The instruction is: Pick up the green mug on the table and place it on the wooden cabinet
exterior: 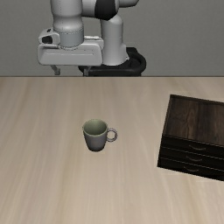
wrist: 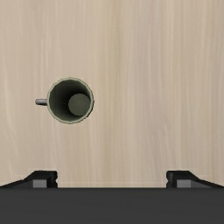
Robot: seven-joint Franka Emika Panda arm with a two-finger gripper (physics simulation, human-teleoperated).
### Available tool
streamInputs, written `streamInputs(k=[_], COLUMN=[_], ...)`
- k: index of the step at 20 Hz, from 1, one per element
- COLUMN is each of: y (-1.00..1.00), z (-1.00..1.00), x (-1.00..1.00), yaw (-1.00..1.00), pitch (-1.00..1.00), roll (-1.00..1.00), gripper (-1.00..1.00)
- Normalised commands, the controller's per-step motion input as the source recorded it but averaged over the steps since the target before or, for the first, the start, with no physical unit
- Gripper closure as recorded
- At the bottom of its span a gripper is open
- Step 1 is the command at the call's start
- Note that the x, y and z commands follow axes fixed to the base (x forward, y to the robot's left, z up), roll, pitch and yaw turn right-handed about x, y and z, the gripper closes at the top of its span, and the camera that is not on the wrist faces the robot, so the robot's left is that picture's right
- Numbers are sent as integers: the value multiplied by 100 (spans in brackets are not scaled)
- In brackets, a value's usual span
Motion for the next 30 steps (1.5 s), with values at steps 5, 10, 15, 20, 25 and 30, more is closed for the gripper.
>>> streamInputs(k=[5, 10, 15, 20, 25, 30], y=[40, 20, 0, 0, 0, 0], z=[0, -20, -100, -100, -100, -20], x=[60, 20, 0, 0, 0, 0], yaw=[0, 0, 0, 0, 0, 0], pitch=[0, 0, 0, 0, 0, 0], roll=[0, 0, 0, 0, 0, 0], gripper=[-100, -100, -100, -100, -100, 100])
